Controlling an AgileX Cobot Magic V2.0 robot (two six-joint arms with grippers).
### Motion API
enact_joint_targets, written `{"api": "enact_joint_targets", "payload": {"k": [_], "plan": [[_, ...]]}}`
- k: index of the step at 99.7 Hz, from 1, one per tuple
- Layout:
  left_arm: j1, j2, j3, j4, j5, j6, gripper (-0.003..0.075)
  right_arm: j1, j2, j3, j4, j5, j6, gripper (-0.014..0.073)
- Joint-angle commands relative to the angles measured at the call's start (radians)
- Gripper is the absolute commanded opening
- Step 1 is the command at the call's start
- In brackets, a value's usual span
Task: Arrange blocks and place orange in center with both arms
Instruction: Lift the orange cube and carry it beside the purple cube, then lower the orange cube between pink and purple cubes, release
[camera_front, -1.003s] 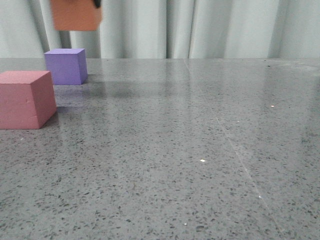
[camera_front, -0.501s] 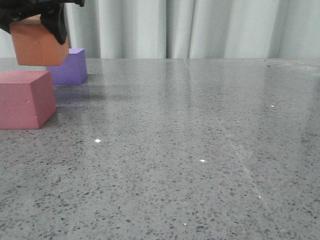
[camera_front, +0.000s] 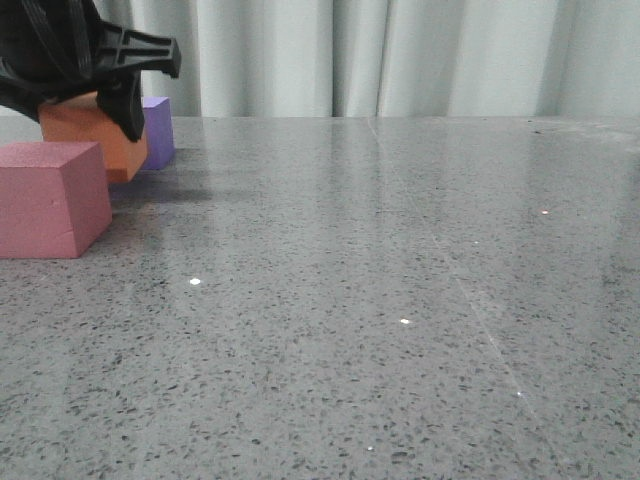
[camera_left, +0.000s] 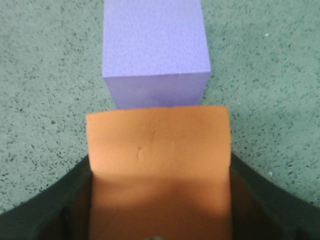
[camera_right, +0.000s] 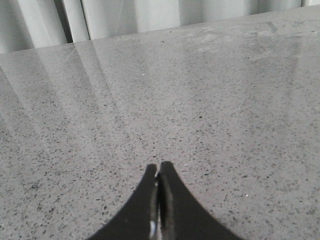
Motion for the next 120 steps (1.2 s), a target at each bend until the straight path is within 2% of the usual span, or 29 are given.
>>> {"api": "enact_joint_targets", "payload": {"k": [1, 57, 62, 69, 70, 71, 81, 88, 94, 120], "plan": [[0.002, -0.019, -0.023, 0.013, -0.042, -0.008, 0.0163, -0.005, -0.024, -0.015, -0.002, -0.082, -0.015, -0.0067], [0.002, 0.001, -0.023, 0.034, -0.025, 0.012, 0.0166, -0.005, -0.024, -0.015, -0.002, -0.082, -0.015, -0.0067], [-0.001, 0.001, -0.023, 0.034, -0.027, 0.044, 0.0199, -0.005, -0.024, -0.015, -0.002, -0.082, -0.015, -0.0067], [-0.003, 0.001, -0.023, 0.029, -0.027, 0.068, 0.0305, -0.005, -0.024, -0.015, -0.002, -0.082, -0.015, -0.0067], [-0.004, 0.001, -0.023, 0.029, -0.027, 0.069, 0.035, -0.005, -0.024, -0.015, -0.002, -0.082, -0.015, -0.0067], [-0.004, 0.001, -0.023, 0.029, -0.027, 0.069, 0.035, -0.005, -0.024, -0.015, -0.002, -0.082, -0.015, -0.0067], [-0.009, 0.001, -0.025, 0.015, -0.027, 0.069, 0.0588, -0.005, -0.024, -0.015, -0.002, -0.082, -0.015, -0.0067], [-0.009, -0.001, -0.026, -0.008, -0.027, 0.069, 0.0687, -0.005, -0.024, -0.015, -0.002, -0.082, -0.015, -0.0067], [-0.009, -0.008, -0.026, -0.017, -0.025, 0.069, 0.0701, -0.005, -0.024, -0.015, -0.002, -0.082, -0.015, -0.0067], [-0.009, -0.114, -0.026, -0.018, -0.025, 0.071, 0.0662, -0.005, -0.024, -0.015, -0.002, -0.081, -0.015, -0.0067]]}}
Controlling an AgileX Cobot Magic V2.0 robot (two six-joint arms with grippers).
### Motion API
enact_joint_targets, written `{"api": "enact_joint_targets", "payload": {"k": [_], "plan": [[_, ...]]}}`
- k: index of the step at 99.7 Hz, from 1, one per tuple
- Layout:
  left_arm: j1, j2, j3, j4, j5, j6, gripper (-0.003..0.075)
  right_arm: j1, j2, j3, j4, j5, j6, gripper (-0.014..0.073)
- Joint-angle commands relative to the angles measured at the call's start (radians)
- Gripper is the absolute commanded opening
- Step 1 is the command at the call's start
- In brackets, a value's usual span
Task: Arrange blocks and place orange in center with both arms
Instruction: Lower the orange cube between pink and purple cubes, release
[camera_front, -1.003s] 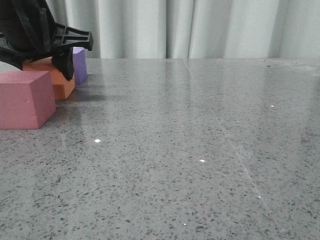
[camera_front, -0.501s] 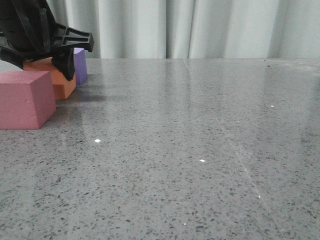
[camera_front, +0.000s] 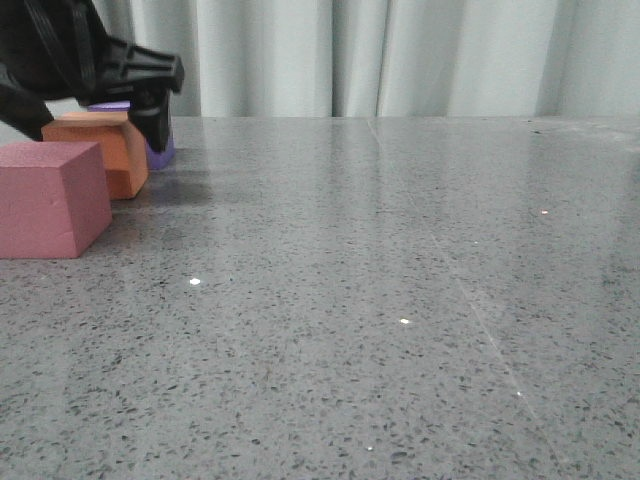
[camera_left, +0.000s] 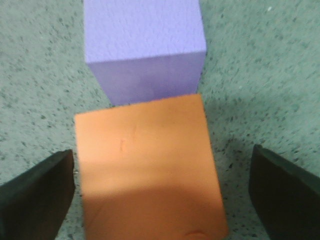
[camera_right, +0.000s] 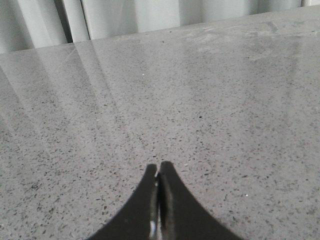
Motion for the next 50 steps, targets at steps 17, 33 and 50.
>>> {"api": "enact_joint_targets", "payload": {"k": [17, 33, 50], "plan": [[-0.009, -0.246, -0.016, 0.013, -0.036, 0.013, 0.0662, -0.005, -0.024, -0.015, -0.002, -0.081, -0.015, -0.0067], [-0.009, -0.417, 0.064, 0.017, -0.062, 0.041, 0.0662, -0.005, -0.024, -0.015, -0.002, -0.081, -0.015, -0.0067], [-0.009, -0.612, 0.211, 0.07, -0.08, 0.041, 0.0662, -0.005, -0.024, -0.015, -0.002, -0.081, -0.015, -0.0067]]}}
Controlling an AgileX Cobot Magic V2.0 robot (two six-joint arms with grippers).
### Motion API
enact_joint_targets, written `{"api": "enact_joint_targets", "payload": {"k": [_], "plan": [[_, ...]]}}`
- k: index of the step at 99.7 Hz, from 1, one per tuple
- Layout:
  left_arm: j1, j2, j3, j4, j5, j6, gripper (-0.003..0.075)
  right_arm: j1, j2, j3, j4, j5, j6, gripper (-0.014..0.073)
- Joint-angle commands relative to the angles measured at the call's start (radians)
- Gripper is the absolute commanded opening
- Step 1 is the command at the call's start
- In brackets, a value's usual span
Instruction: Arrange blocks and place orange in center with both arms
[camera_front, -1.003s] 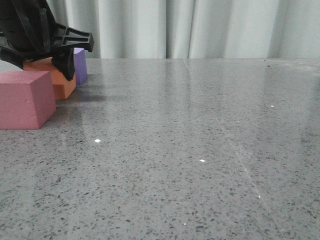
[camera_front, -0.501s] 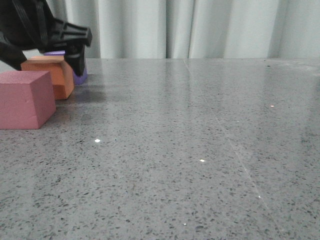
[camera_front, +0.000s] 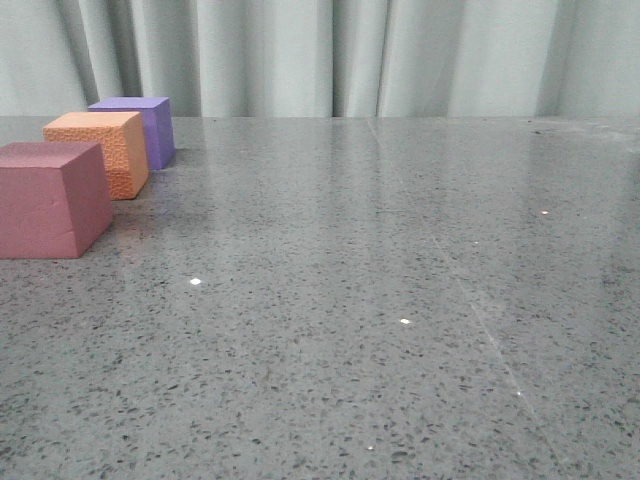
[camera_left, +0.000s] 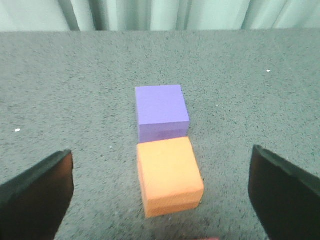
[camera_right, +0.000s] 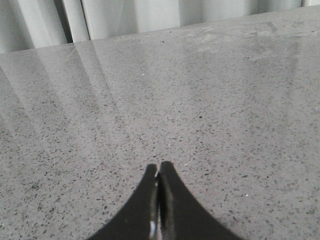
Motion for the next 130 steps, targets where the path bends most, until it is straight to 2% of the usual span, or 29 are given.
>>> {"api": "enact_joint_targets", "payload": {"k": [1, 37, 46, 51, 52, 130], "plan": [[-0.009, -0.113, 0.047, 0.051, -0.057, 0.003, 0.0662, -0.005, -0.024, -0.015, -0.002, -0.081, -0.015, -0.0067], [-0.009, -0.559, 0.379, 0.06, -0.055, -0.001, 0.0648, -0.005, -0.024, -0.015, -0.002, -0.081, -0.015, -0.0067], [-0.009, -0.66, 0.438, 0.06, -0.037, -0.001, 0.0583, -0.005, -0.024, -0.015, -0.002, -0.081, -0.015, -0.0067], [-0.009, -0.71, 0.462, 0.06, -0.021, -0.001, 0.052, -0.005, -0.024, -0.015, -0.002, -0.081, -0.015, -0.0067], [-0.009, -0.879, 0.508, 0.088, 0.067, -0.001, -0.0019, -0.005, -0.024, -0.015, -0.002, -0.081, -0.015, -0.0067], [-0.007, -0.879, 0.508, 0.096, 0.046, -0.001, -0.0019, -0.005, -0.024, -0.015, -0.002, -0.081, -0.015, -0.0067]]}}
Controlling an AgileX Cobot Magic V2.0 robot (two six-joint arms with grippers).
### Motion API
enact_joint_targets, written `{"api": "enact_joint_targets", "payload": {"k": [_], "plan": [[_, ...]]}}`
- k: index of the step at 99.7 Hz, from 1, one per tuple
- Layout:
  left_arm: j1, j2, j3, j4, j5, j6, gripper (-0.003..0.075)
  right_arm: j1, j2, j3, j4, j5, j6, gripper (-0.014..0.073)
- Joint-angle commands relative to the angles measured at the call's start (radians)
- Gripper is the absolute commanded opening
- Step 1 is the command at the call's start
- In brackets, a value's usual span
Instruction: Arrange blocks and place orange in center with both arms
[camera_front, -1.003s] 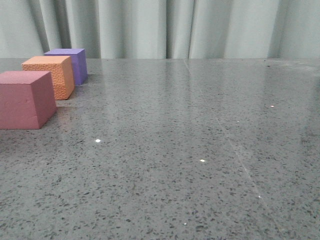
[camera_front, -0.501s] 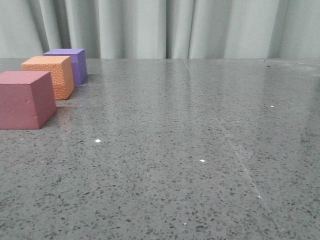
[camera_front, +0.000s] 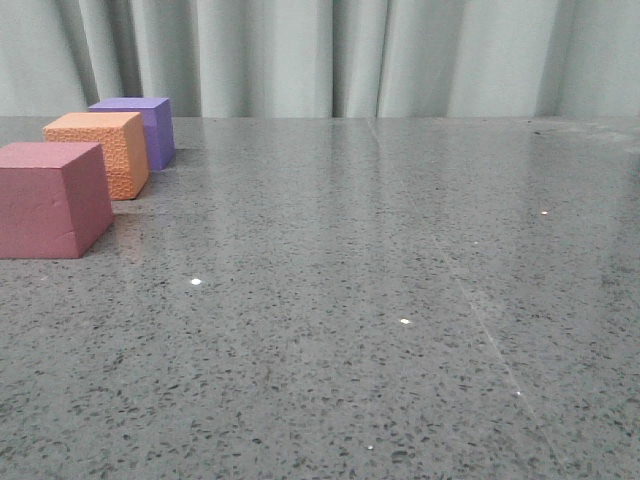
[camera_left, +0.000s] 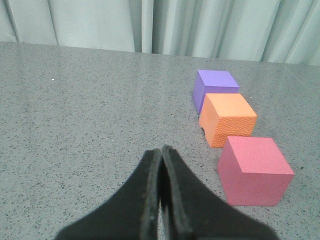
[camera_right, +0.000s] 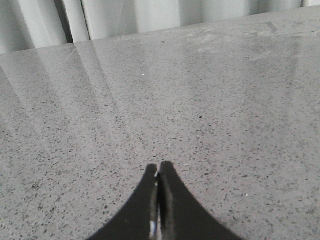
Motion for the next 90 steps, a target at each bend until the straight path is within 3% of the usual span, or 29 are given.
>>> {"api": "enact_joint_targets", "payload": {"k": [1, 26, 53, 60, 90], "plan": [[-0.007, 0.012, -0.026, 0.025, -0.082, -0.003, -0.0019, -0.005, -0.024, -0.015, -0.002, -0.081, -0.015, -0.0067], [0.037, -0.016, -0.024, -0.016, -0.179, 0.016, -0.0019, -0.005, -0.024, -0.015, -0.002, -0.081, -0.015, -0.0067], [0.255, -0.122, 0.098, -0.411, -0.396, 0.483, -0.0019, -0.005, -0.024, -0.015, -0.002, -0.081, -0.015, -0.0067], [0.313, -0.151, 0.145, -0.507, -0.45, 0.55, -0.0019, -0.005, -0.024, -0.015, -0.002, -0.081, -0.015, -0.0067], [0.382, -0.247, 0.356, -0.602, -0.53, 0.557, -0.0019, -0.005, -0.024, -0.015, -0.002, -0.081, -0.015, -0.0067]]}}
